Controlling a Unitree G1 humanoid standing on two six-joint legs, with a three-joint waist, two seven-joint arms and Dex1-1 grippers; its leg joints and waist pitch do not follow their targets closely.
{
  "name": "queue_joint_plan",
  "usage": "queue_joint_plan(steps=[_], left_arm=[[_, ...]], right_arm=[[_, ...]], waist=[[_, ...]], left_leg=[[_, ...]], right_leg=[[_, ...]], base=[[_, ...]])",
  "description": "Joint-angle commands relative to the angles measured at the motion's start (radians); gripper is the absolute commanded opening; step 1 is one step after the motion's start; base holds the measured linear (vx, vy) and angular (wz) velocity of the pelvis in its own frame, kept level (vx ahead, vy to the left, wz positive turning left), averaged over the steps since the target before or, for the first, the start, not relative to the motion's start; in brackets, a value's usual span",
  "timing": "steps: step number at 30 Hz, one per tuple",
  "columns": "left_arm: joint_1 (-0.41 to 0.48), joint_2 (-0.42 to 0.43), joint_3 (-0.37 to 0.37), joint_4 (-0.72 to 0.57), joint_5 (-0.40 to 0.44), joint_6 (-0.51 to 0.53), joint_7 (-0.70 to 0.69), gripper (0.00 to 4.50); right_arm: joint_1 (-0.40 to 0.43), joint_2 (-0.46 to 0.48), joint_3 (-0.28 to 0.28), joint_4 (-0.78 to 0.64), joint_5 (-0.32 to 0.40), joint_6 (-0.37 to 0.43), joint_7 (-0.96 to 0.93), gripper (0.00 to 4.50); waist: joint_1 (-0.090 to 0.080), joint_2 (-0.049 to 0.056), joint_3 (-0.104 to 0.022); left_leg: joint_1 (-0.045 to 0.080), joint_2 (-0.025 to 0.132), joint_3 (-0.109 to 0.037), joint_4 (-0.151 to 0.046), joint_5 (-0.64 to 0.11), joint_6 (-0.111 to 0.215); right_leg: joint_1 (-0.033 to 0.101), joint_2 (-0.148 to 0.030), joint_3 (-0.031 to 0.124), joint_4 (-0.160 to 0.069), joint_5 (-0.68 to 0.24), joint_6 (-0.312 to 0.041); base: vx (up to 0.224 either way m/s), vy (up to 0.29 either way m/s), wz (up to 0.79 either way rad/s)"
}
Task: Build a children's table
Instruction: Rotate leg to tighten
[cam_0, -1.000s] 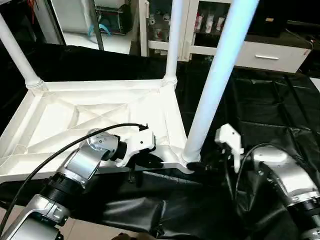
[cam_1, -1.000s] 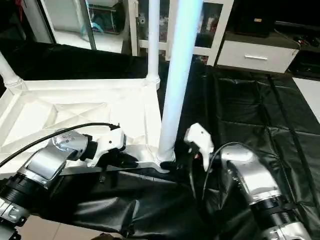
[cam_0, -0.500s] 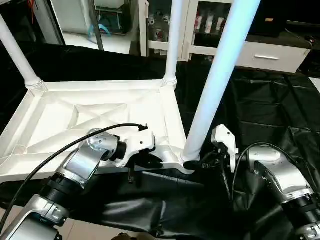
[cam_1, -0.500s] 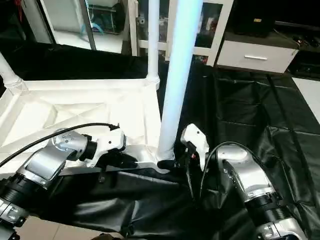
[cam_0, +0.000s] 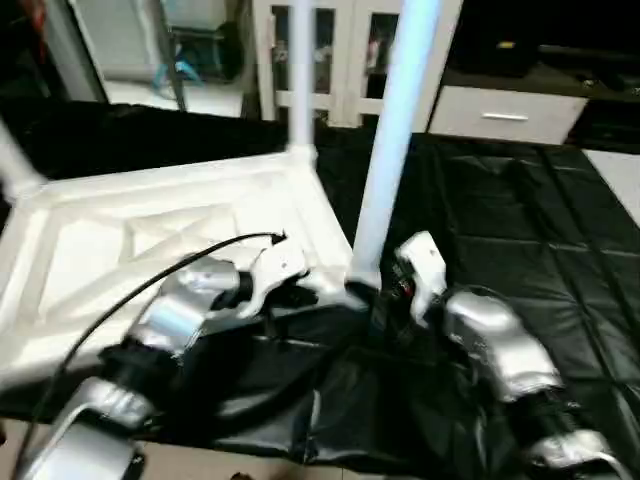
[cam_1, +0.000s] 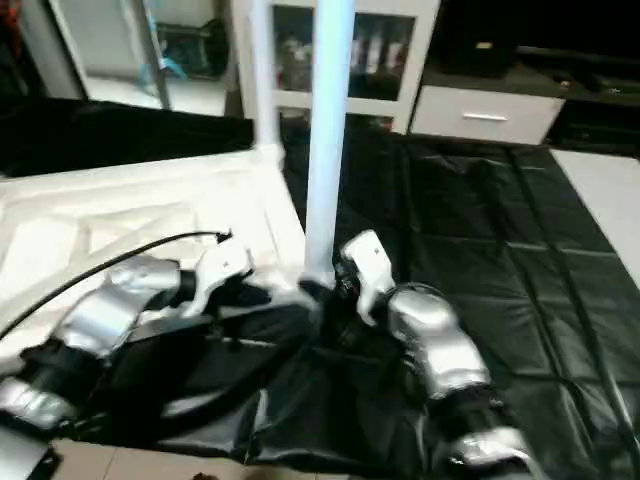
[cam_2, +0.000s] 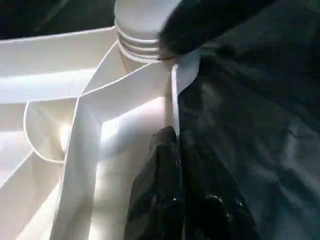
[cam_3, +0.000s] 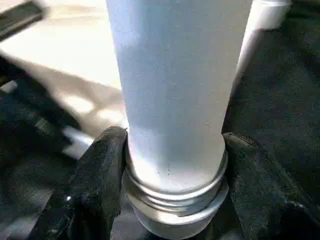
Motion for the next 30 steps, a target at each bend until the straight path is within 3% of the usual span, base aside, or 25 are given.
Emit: queue_joint_plan(steps=[1, 2, 3, 7, 9, 13, 15, 16, 19, 21, 26, 29, 30], left_arm=[[-0.003, -0.046, -0.049, 0.038, 0.005, -0.013, 0.014, 0.00], [-0.043, -0.086, -0.032, 0.104, 0.017, -0.018, 0.094, 0.00], [-0.043, -0.086, -0.032, 0.104, 0.017, -0.018, 0.094, 0.00], [-0.115, -0.163, 0.013, 0.237, 0.045, -0.037, 0.247, 0.00], [-0.125, -0.172, 0.016, 0.256, 0.050, -0.044, 0.265, 0.00], [-0.132, -0.181, 0.019, 0.284, 0.050, -0.068, 0.273, 0.00], [-0.127, -0.174, 0.014, 0.291, 0.055, -0.079, 0.263, 0.00], [-0.120, -0.167, 0.011, 0.289, 0.058, -0.082, 0.253, 0.00], [-0.110, -0.155, 0.007, 0.284, 0.062, -0.084, 0.235, 0.00], [-0.099, -0.141, 0.000, 0.276, 0.066, -0.086, 0.207, 0.00], [-0.025, -0.048, -0.063, 0.156, 0.056, -0.065, -0.003, 0.00], [-0.008, -0.024, -0.079, 0.122, 0.052, -0.056, -0.053, 0.00], [-0.008, -0.024, -0.079, 0.122, 0.052, -0.056, -0.053, 0.00]], right_arm=[[-0.019, 0.013, -0.029, 0.075, -0.060, 0.033, -0.151, 2.63], [-0.050, 0.074, -0.056, 0.134, -0.069, 0.048, -0.292, 2.63], [-0.050, 0.074, -0.056, 0.134, -0.069, 0.048, -0.292, 2.63], [-0.124, 0.169, -0.091, 0.274, -0.111, 0.016, -0.577, 2.62], [-0.137, 0.182, -0.087, 0.295, -0.114, 0.006, -0.595, 2.62], [-0.166, 0.236, -0.096, 0.292, -0.058, -0.072, -0.465, 2.62], [-0.157, 0.230, -0.083, 0.259, -0.057, -0.099, -0.411, 2.62], [-0.148, 0.220, -0.078, 0.233, -0.055, -0.107, -0.388, 3.18], [-0.138, 0.198, -0.072, 0.194, -0.044, -0.106, -0.352, 3.38], [-0.125, 0.173, -0.067, 0.151, -0.030, -0.096, -0.303, 3.67], [-0.049, -0.015, -0.037, -0.055, 0.034, 0.049, 0.011, 3.98], [-0.026, -0.078, -0.015, -0.106, 0.045, 0.080, 0.104, 4.21], [-0.026, -0.078, -0.015, -0.106, 0.045, 0.080, 0.104, 4.29]], waist=[[-0.010, 0.006, -0.042], [-0.010, 0.008, -0.043], [-0.016, 0.011, -0.043], [-0.022, 0.012, -0.041], [-0.021, 0.012, -0.042], [-0.019, 0.008, -0.046], [-0.017, 0.006, -0.046], [-0.016, 0.006, -0.047], [-0.010, 0.004, -0.052], [-0.002, 0.003, -0.052], [0.008, 0.006, -0.056], [0.015, 0.010, -0.060], [0.018, 0.006, -0.060]], left_leg=[[0.026, 0.071, -0.066, -0.100, -0.521, -0.094], [0.026, 0.071, -0.067, -0.101, -0.525, -0.095], [0.031, 0.069, -0.066, -0.100, -0.538, -0.101], [0.045, 0.066, -0.066, -0.099, -0.597, -0.104], [0.049, 0.066, -0.067, -0.101, -0.615, -0.099], [0.033, 0.071, -0.066, -0.109, -0.572, -0.079], [0.029, 0.071, -0.062, -0.111, -0.546, -0.071], [0.029, 0.070, -0.059, -0.109, -0.525, -0.065], [0.018, 0.071, -0.054, -0.107, -0.434, -0.035], [0.020, 0.073, -0.050, -0.104, -0.396, -0.017], [0.011, 0.079, -0.047, -0.100, -0.318, 0.023], [0.015, 0.078, -0.038, -0.092, -0.245, 0.036], [0.013, 0.076, -0.036, -0.090, -0.222, 0.046]], right_leg=[[0.001, -0.064, 0.034, -0.101, -0.488, -0.148], [0.002, -0.065, 0.033, -0.102, -0.482, -0.146], [-0.006, -0.063, 0.034, -0.105, -0.467, -0.152], [-0.016, -0.060, 0.028, -0.115, -0.462, -0.153], [-0.017, -0.060, 0.027, -0.118, -0.458, -0.144], [-0.005, -0.065, 0.030, -0.111, -0.368, -0.156], [-0.002, -0.064, 0.032, -0.107, -0.325, -0.167], [-0.002, -0.065, 0.035, -0.105, -0.303, -0.180], [0.011, -0.069, 0.039, -0.097, -0.241, -0.196], [0.009, -0.069, 0.040, -0.099, -0.230, -0.199], [0.021, -0.064, 0.037, -0.089, -0.163, -0.219], [0.020, -0.063, 0.038, -0.079, -0.060, -0.260], [0.026, -0.061, 0.037, -0.075, -0.032, -0.272]], base=[[0.000, 0.000, 0.00], [0.000, 0.000, 0.00], [0.000, 0.000, 0.00], [0.000, 0.000, 0.00], [0.000, 0.000, 0.00], [0.000, 0.000, 0.00], [0.000, 0.000, 0.00], [0.000, 0.000, 0.00], [0.000, 0.000, 0.00], [0.000, 0.000, 0.00], [0.000, 0.000, 0.00], [0.057, -0.035, 0.01], [0.000, 0.000, 0.00]])
